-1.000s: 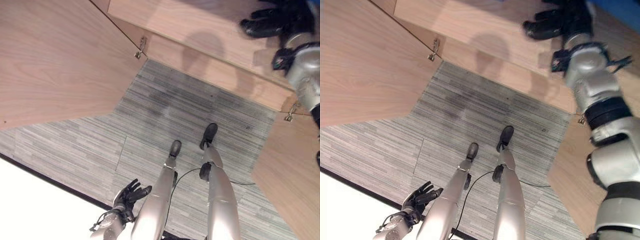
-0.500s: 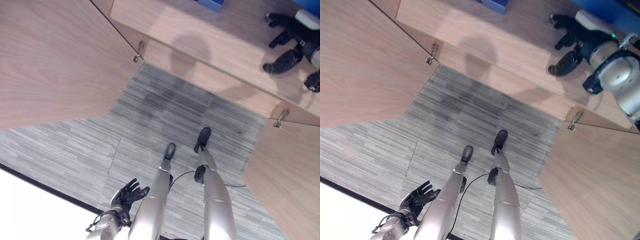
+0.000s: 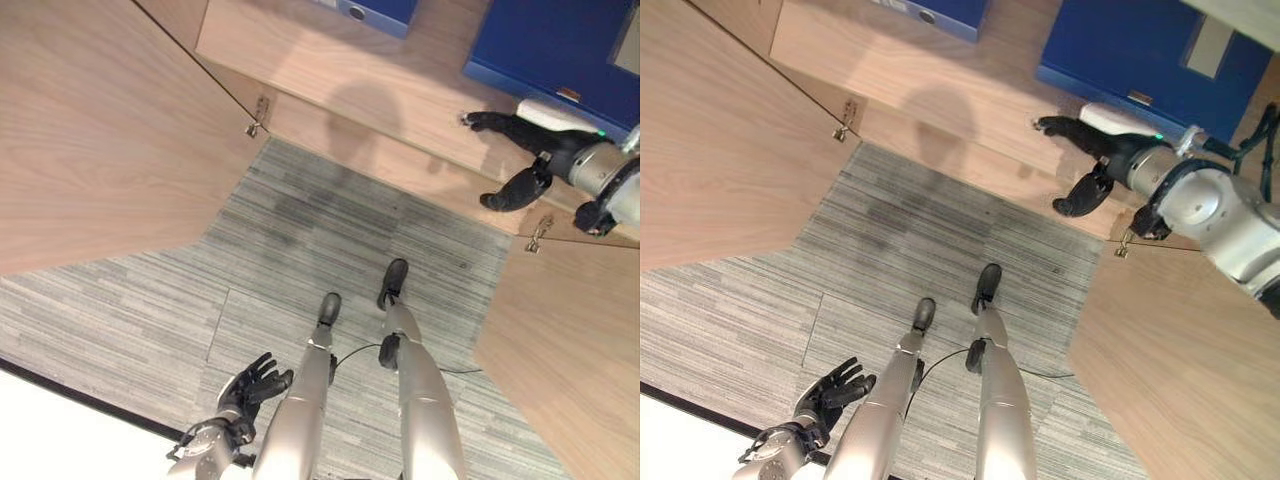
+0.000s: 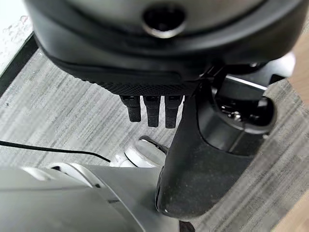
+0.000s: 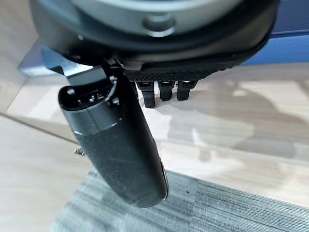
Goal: Put the empty folder in the office cabinet
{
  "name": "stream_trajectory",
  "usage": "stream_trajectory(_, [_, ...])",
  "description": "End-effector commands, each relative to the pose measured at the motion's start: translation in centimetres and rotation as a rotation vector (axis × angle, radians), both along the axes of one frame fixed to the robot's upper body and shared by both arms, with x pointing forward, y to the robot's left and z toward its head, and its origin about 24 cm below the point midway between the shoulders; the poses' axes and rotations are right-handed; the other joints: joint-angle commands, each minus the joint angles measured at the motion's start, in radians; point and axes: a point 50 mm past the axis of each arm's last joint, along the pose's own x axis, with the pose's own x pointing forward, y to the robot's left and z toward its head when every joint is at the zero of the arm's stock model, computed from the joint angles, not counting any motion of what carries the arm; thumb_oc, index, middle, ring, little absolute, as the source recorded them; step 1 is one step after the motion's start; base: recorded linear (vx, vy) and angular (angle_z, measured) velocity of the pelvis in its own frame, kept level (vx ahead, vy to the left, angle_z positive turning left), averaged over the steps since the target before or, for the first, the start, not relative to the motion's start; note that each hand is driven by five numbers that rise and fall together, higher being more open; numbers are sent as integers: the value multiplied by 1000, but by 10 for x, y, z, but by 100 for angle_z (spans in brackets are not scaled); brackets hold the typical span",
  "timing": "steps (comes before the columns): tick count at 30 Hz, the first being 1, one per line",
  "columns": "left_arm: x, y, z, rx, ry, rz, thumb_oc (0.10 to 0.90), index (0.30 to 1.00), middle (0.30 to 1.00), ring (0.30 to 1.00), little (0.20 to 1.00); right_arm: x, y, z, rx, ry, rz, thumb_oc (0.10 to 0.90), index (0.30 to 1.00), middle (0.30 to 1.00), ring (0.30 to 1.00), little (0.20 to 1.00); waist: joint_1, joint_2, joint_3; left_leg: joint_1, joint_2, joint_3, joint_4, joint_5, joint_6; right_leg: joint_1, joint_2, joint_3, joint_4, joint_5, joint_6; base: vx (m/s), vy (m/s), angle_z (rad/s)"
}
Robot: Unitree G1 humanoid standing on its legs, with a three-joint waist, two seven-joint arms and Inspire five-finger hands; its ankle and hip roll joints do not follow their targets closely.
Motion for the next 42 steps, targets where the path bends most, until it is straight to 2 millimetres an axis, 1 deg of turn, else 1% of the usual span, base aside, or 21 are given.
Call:
stream_trajectory(1, [-51, 14, -10, 20, 97, -21, 800, 900, 900, 900, 900, -29, 18, -115, -119, 615, 163, 800, 900, 900, 900, 900, 28, 55, 34, 181, 24, 79, -238, -23, 18, 2, 40, -11, -2, -54, 92, 0, 0, 0])
stream_trajectory(10, [-44, 9, -10, 17, 84, -30, 800, 900, 900, 900, 900, -32, 33, -126, -83, 653, 217, 800, 900, 900, 900, 900, 30, 52, 34, 186, 19, 91, -210, -31, 18, 19, 36, -8, -1, -56, 91, -12, 2, -1])
stream_trajectory(13, [-40, 8, -9, 24, 75, -43, 800, 900, 900, 900, 900, -32, 36, -129, -75, 661, 226, 800, 900, 900, 900, 900, 31, 43, 34, 197, 15, 102, -174, -48, 17, 45, 31, -8, 0, -54, 91, -43, 14, -2])
stream_trajectory(17, [-37, 17, -9, 59, 86, -42, 800, 900, 900, 900, 900, -31, 37, -131, -84, 659, 227, 800, 900, 900, 900, 900, 31, 26, 34, 218, 10, 110, -133, -74, 21, 83, 26, -4, 1, -46, 95, -55, 39, 1])
stream_trajectory(19, [-34, 33, -13, 116, 118, -16, 800, 900, 900, 900, 900, -24, 36, -139, -53, 618, 202, 800, 900, 900, 900, 900, 25, -2, 34, 274, -4, 131, -102, -96, 38, 141, 21, 11, -13, -8, 115, -114, 158, -1])
stream_trajectory(21, [-39, 42, -18, 145, 155, -6, 800, 900, 900, 900, 900, -24, 37, -148, -8, 626, 203, 800, 900, 900, 900, 900, 16, -18, 34, 317, -16, 148, -89, -108, 47, 187, 18, 19, -33, 15, 129, -124, 173, -8])
stream_trajectory(22, [-41, 46, -20, 161, 177, -5, 800, 900, 900, 900, 900, -26, 37, -153, 23, 635, 201, 800, 900, 900, 900, 900, 6, -42, 34, 329, -42, 157, -90, -85, 52, 203, -6, 13, -56, 47, 128, -128, 148, -15])
stream_trajectory(24, [-50, 56, -26, 191, 234, 13, 800, 900, 900, 900, 900, -32, 39, -165, 75, 671, 213, 800, 900, 900, 900, 900, 1, -58, 34, 390, -54, 169, -82, -96, 60, 269, -7, 15, -83, 63, 140, -60, 177, -21])
stream_trajectory(25, [-62, 60, -36, 213, 309, 26, 800, 900, 900, 900, 900, -41, 40, -184, 135, 726, 208, 800, 900, 900, 900, 900, 0, -70, -9, 435, -60, 176, -88, -103, 66, 314, -7, 18, -111, 75, 152, 26, 203, -27])
stream_trajectory(28, [-78, 63, -47, 243, 409, 32, 800, 900, 900, 900, 900, -56, 40, -212, 172, 828, 202, 800, 900, 900, 900, 900, -6, -85, -86, 502, -62, 185, -101, -115, 75, 376, -4, 19, -144, 84, 166, 57, 143, -50])
stream_trajectory(29, [-83, 63, -50, 245, 431, 32, 800, 900, 900, 900, 900, -58, 38, -218, 166, 841, 193, 800, 900, 900, 900, 900, -7, -94, -105, 522, -66, 190, -110, -113, 78, 393, -8, 19, -151, 88, 170, 68, 142, -67])
stream_trajectory(30, [-95, 57, -57, 237, 489, 35, 800, 900, 900, 900, 900, -59, 31, -233, 166, 837, 132, 800, 900, 900, 900, 900, -6, -97, -145, 568, -62, 198, -119, -127, 85, 432, -5, 17, -160, 93, 177, 23, 107, -53])
stream_trajectory(31, [-95, 57, -57, 238, 489, 35, 800, 900, 900, 900, 900, -59, 31, -233, 167, 837, 133, 800, 900, 900, 900, 900, -8, -102, -145, 566, -66, 197, -121, -122, 86, 429, -9, 17, -161, 95, 177, 67, 126, -28])
stream_trajectory(32, [-102, 55, -61, 243, 531, 46, 800, 900, 900, 900, 900, -59, 24, -247, 213, 824, 61, 800, 900, 900, 900, 900, -12, -108, -180, 600, -65, 206, -123, -133, 92, 457, -5, 26, -163, 109, 185, 40, 67, -23])
stream_trajectory(35, [-110, 45, -68, 233, 570, 37, 800, 900, 900, 900, 900, -56, 13, -264, 400, 793, -91, 800, 900, 900, 900, 900, -20, -121, -227, 651, -64, 222, -137, -135, 101, 488, -9, 33, -162, 126, 195, 25, 79, -30])
stream_trajectory(36, [-116, 36, -72, 210, 593, 22, 800, 900, 900, 900, 900, -54, 7, -273, 583, 734, -210, 800, 900, 900, 900, 900, -25, -122, -254, 692, -54, 241, -153, -138, 105, 509, 1, 37, -158, 138, 202, 16, 85, -45])
stream_trajectory(38, [-121, 30, -75, 196, 619, 21, 800, 900, 900, 900, 900, -53, 8, -282, 724, 693, -295, 800, 900, 900, 900, 900, -33, -126, -280, 721, -47, 263, -177, -130, 109, 513, 1, 43, -143, 153, 207, -7, 58, -55])
stream_trajectory(39, [-125, 30, -76, 196, 635, 33, 800, 900, 900, 900, 900, -56, 5, -287, 808, 635, -370, 800, 900, 900, 900, 900, -40, -116, -290, 749, -24, 288, -199, -118, 112, 512, 2, 41, -97, 180, 226, -77, 30, -73])
stream_trajectory(40, [-126, 31, -76, 195, 640, 46, 800, 900, 900, 900, 900, -59, 2, -293, 868, 616, -430, 800, 900, 900, 900, 900, -42, -109, -290, 756, -9, 298, -211, -106, 112, 509, 0, 37, -66, 170, 230, -144, 41, -73])
stream_trajectory(41, [-123, 29, -76, 203, 637, 40, 800, 900, 900, 900, 900, -61, 1, -298, 950, 575, -497, 800, 900, 900, 900, 900, -43, -98, -291, 756, 6, 314, -230, -85, 114, 511, -6, 26, -25, 131, 222, -234, 59, -107])
stream_trajectory(42, [-122, 26, -77, 218, 643, 22, 800, 900, 900, 900, 900, -75, -7, -313, 1024, 527, -632, 800, 900, 900, 900, 900, -40, -66, -310, 756, 42, 344, -271, -53, 113, 542, -19, 1, 41, 46, 188, -228, 78, -91])
